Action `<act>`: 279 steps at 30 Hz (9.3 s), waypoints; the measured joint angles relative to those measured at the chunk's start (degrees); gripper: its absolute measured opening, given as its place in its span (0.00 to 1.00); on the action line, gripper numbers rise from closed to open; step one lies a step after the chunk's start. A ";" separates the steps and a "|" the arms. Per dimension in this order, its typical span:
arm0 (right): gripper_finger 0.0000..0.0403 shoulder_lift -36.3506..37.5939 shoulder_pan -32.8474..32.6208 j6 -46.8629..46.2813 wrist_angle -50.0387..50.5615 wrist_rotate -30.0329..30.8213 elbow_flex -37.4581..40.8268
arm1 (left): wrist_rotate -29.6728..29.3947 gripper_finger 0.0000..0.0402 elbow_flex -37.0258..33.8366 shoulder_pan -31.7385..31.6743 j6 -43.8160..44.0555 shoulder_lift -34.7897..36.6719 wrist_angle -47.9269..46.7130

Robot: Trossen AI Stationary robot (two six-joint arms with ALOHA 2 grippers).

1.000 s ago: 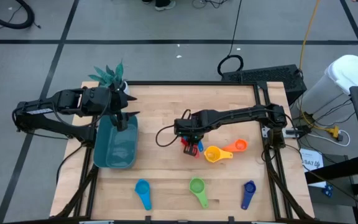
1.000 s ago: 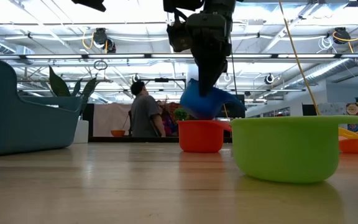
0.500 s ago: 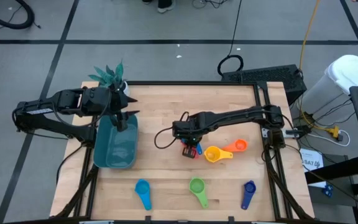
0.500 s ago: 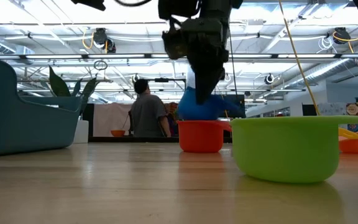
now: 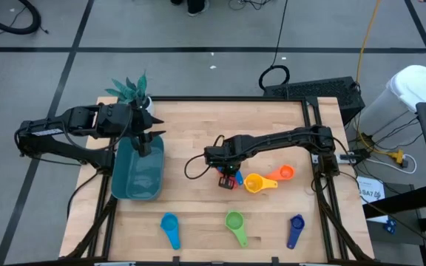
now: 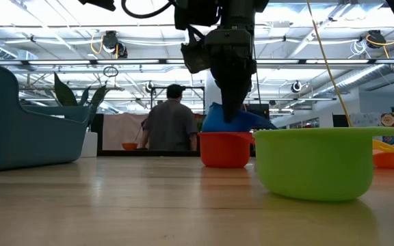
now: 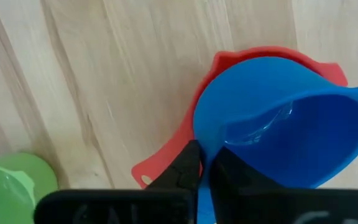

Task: Nest measuring cups in basket
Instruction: Stack the blue measuring cup on top of the red measuring cup, then stack the yellow measuring cup on top of the blue measuring cup

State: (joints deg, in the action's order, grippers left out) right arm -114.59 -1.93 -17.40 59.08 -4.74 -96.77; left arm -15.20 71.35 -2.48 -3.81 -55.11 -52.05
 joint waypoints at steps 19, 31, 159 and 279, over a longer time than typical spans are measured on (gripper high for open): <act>0.45 3.29 0.33 0.59 -1.38 0.25 0.02 | -0.04 0.52 0.00 0.00 0.28 0.00 0.02; 0.48 13.75 -0.21 -1.26 15.23 9.19 0.00 | 3.21 0.51 0.00 0.92 1.55 -0.55 0.02; 0.08 9.64 5.17 -4.49 -8.28 2.95 12.18 | 3.08 0.46 0.00 3.91 0.92 -1.09 -0.29; 0.43 19.30 4.48 0.10 -18.98 11.93 35.06 | 7.21 0.41 -0.02 17.99 4.85 -20.22 4.74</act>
State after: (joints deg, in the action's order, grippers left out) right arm -95.28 2.55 -17.30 40.10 7.20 -61.71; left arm -8.00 71.33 15.51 1.04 -75.33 -47.31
